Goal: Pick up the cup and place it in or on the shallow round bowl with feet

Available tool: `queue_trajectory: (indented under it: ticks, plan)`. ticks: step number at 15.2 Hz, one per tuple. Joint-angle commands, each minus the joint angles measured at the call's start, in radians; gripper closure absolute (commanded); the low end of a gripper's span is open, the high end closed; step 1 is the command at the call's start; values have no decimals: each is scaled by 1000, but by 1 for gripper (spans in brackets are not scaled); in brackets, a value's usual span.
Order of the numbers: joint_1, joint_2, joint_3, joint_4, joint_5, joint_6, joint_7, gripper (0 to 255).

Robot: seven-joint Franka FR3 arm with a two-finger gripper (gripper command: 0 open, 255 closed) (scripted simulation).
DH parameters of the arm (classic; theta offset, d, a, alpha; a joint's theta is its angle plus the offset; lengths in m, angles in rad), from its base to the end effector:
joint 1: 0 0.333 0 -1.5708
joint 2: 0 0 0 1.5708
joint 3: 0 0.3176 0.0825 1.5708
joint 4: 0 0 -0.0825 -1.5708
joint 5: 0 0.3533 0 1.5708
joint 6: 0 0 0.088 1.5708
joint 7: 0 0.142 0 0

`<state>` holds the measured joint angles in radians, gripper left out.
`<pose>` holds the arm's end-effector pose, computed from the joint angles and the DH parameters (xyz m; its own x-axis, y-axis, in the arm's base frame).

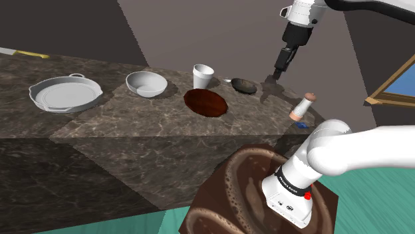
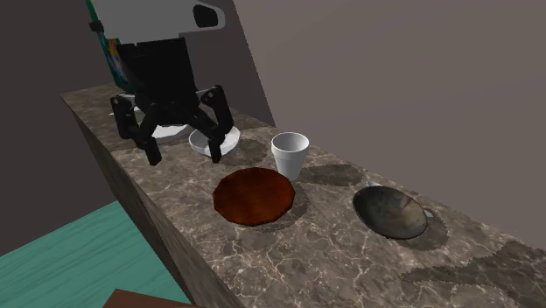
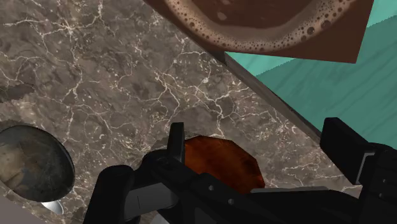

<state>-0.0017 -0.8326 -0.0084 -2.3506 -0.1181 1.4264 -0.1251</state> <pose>0.2435 -0.0212 0.5603 0.9895 0.1005 -0.1038 0.1108 -0.9889 0.0993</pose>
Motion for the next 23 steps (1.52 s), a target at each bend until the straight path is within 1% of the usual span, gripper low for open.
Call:
queue_trajectory:
  ticks: [1,6,12,18,23]
  plan:
    - [0,0,0,0,0,0,0,0]
    - [-5,161,-13,19,-3,150,14,0]
    - [-10,373,-28,89,-4,304,26,0]
    - [-14,596,-41,206,2,419,32,0]
    - [-19,784,-49,340,13,483,32,0]
